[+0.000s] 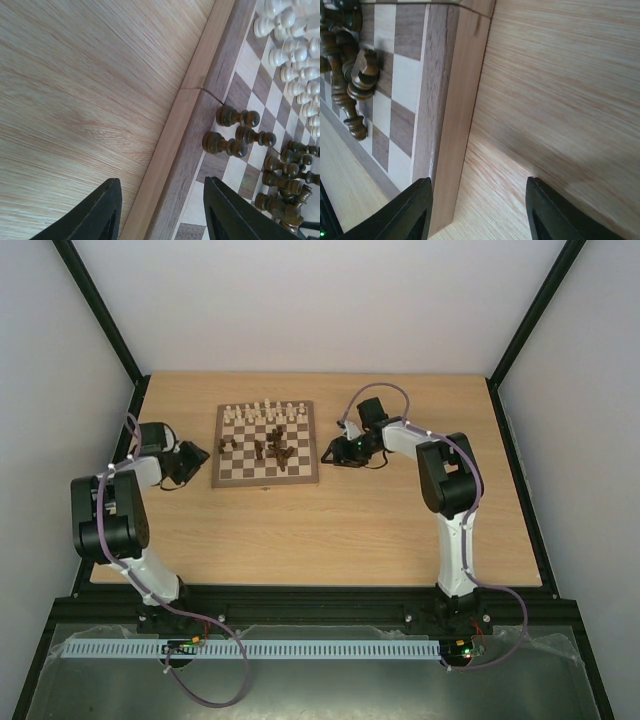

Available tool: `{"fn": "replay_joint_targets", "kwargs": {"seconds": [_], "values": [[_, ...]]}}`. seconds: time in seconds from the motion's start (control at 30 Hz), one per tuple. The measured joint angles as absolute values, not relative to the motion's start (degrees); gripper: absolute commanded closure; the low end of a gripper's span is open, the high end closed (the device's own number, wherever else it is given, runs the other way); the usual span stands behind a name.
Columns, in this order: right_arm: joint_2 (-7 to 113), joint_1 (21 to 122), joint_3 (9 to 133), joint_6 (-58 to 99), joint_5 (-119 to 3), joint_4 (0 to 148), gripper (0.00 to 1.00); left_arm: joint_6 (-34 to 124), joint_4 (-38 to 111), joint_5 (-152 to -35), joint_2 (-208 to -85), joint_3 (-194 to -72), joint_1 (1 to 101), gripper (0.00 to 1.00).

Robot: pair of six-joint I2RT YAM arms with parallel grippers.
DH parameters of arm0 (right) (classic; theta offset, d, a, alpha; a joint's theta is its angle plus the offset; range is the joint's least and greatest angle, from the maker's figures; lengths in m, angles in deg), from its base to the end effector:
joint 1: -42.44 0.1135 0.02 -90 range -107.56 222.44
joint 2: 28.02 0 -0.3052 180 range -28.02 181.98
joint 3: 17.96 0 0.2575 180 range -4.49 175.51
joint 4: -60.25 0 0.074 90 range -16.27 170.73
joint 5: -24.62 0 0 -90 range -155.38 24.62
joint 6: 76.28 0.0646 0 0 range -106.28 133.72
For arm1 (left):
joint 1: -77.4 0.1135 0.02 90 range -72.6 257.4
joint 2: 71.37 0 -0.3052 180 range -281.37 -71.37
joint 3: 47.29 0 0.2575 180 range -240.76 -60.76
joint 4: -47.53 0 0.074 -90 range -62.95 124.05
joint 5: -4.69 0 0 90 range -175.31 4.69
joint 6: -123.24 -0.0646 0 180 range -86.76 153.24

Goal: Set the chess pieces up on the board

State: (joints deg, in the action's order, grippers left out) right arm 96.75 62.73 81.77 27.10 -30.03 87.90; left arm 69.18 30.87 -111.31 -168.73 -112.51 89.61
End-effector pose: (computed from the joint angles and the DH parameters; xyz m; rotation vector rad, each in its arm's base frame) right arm 0.4599 0.2099 0.1545 -0.4212 2.4913 1.0118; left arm 0.3619 0.0493 0.1798 -0.7989 2.3051 -0.7370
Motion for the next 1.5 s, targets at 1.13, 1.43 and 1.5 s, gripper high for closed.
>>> {"fn": "replay_joint_targets", "kwargs": {"seconds": [1.13, 1.43, 1.5], "values": [[98.8, 64.9, 83.6, 23.9, -26.6, 91.7, 0.69, 66.9, 30.3, -106.2, -173.5, -114.1, 79.4, 0.60], [94.6, 64.1, 79.4, 17.6, -29.2, 95.9, 0.71, 66.8, 31.4, -101.4, -173.0, -114.0, 74.0, 0.62], [93.4, 63.8, 78.1, 15.8, -29.9, 97.6, 0.72, 66.8, 31.4, -100.1, -172.5, -113.7, 72.3, 0.62]]}}
